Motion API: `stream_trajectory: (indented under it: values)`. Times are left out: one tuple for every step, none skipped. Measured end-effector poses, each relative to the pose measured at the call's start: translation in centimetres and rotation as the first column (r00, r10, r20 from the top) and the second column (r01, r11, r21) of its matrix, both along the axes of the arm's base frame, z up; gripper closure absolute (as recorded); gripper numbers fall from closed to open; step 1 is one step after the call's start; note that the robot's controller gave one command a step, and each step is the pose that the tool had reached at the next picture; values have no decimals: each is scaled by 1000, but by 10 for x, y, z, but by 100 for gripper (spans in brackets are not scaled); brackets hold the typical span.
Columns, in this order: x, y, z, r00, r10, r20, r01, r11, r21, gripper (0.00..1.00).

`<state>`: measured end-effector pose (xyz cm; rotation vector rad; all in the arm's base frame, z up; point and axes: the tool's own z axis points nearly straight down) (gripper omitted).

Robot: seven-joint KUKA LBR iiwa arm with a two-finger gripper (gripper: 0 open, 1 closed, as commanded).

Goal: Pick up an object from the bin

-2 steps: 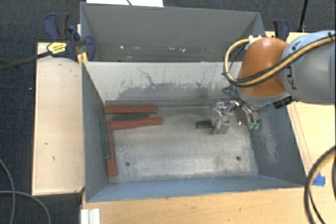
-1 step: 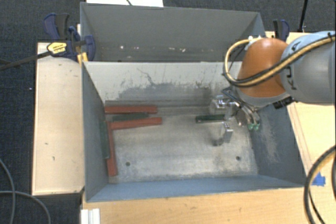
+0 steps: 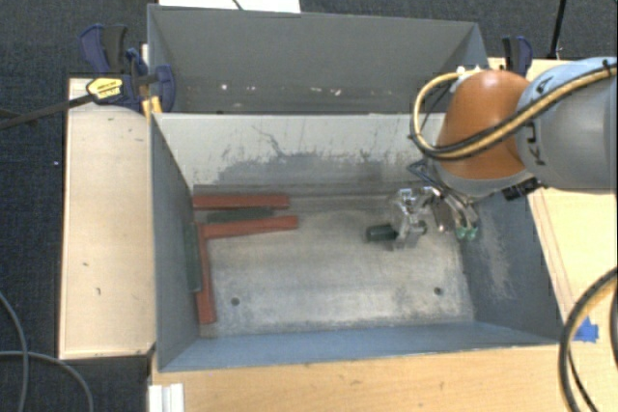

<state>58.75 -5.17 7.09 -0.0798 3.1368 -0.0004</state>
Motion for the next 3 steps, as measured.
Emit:
stream_trajectory:
  values:
    - [0, 0, 0, 1000, 0, 0, 0, 1000, 0, 100]
    - [-4, 0, 38, 1000, 21, -3, -21, 1000, 1, 100]
    - [1, -6, 144, 1000, -10, -2, 10, 1000, 1, 100]
